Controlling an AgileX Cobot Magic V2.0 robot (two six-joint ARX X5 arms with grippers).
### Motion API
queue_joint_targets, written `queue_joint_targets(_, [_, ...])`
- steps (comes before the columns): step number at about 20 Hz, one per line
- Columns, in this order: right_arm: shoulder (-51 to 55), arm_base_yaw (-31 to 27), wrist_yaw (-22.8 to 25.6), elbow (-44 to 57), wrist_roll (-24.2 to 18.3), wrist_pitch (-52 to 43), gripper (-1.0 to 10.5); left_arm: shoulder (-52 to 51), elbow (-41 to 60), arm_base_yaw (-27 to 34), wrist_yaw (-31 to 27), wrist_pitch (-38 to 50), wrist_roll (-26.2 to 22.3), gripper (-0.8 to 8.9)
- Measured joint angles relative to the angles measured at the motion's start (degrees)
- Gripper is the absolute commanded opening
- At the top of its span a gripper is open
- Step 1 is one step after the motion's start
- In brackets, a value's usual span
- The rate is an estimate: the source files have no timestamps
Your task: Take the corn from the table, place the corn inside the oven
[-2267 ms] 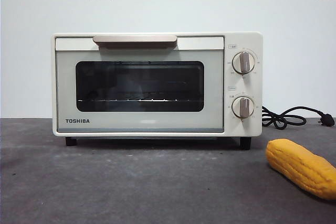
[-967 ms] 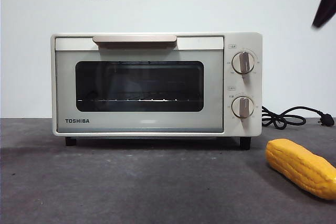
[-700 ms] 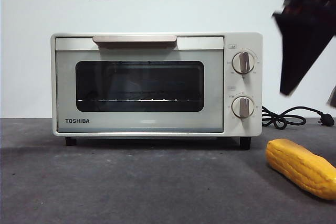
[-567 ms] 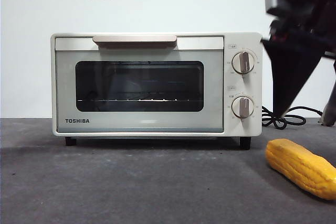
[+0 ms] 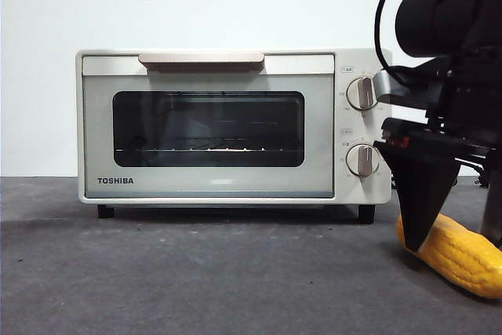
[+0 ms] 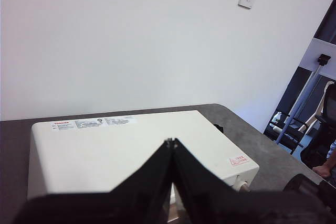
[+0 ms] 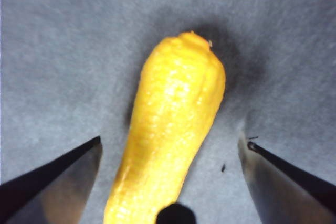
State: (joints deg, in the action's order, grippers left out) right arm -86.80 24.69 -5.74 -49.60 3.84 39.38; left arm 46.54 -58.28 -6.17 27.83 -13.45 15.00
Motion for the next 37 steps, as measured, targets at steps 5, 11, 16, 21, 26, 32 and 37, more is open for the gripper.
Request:
queue_joint_targets(5, [-0.09, 0.00, -0.02, 0.00, 0.00, -0.20, -0.1, 0.00, 0.00, 0.00, 0.00, 0.00, 0.00, -0.01])
queue_joint_targets(11, [4.17, 0.00, -0.07, 0.00, 0.00, 4.26, -0.1, 2.27, 0.00, -1.55, 0.28, 0.50, 0.00, -0.06])
queue_joint_targets(16, [17.49, 0.02, -1.53, 0.00, 0.07, 8.07, -0.1, 8.15, -0.96, -7.72, 0.15, 2.69, -0.90, -0.06])
queue_joint_targets(21, [31.67, 0.00, -5.05, -0.94, 1.66, 11.10, -0.1, 15.41, -3.56, -13.86, -2.78, 2.56, -3.69, -0.06])
queue_joint_targets(26, [38.56, 0.00, -5.20, -3.32, 3.06, 13.57, -0.1, 21.68, -6.19, -17.99, -7.89, -2.05, -7.63, -0.06])
queue_joint_targets(32, [39.36, 0.00, -5.20, -8.57, 3.23, 16.37, -0.1, 28.61, -6.19, -20.26, -12.74, -4.37, -11.23, -0.06])
queue_joint_targets(37, [39.41, 0.00, -5.20, -10.51, 3.23, 16.81, -0.1, 32.83, -6.19, -20.26, -15.78, -5.51, -12.68, -0.06])
